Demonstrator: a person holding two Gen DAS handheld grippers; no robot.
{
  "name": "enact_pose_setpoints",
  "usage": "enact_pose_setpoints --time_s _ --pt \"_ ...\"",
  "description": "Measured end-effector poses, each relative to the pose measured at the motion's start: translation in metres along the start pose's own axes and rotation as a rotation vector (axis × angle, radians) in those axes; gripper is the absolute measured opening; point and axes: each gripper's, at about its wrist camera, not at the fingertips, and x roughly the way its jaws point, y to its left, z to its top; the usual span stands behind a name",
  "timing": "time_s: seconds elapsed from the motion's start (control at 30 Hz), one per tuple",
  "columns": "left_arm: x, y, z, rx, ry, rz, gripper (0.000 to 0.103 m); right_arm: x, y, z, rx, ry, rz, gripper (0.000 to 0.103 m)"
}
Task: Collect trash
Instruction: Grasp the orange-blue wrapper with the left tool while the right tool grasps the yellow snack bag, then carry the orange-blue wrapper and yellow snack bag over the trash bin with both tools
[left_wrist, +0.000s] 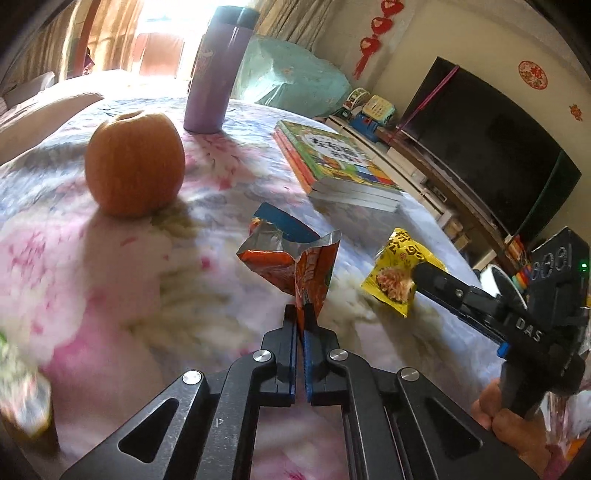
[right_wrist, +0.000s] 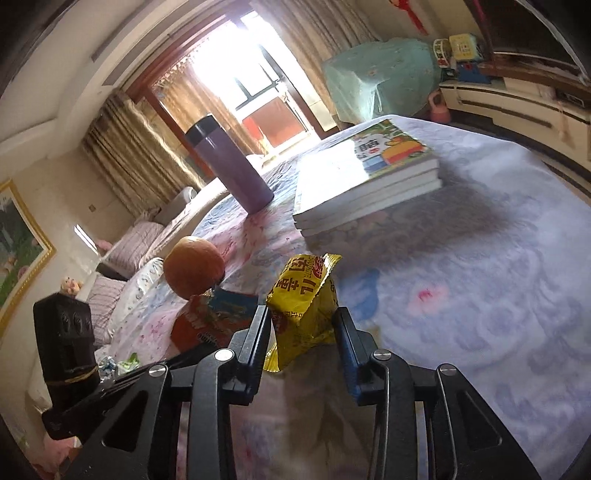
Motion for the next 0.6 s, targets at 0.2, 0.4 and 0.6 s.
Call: enact_pose_setpoints --time_s 0.2,0.4,0.6 --pt "-0.023 -0.027 -0.023 0.009 -0.02 -0.005 0.001 -0.028 -0.008 -0.011 0.003 -0.012 -0.004 0.036" --pt "-0.034 -0.062 -0.046 0.051 -0.014 -0.005 0.001 -0.064 -0.023 -0.023 0.01 -0.042 -0.014 0.036" --pt "-0.038 -0.097 -0.06 0.095 -0.002 -0.013 0.001 -0.09 -0.038 -0.03 0.015 -0.062 -0.025 0.036"
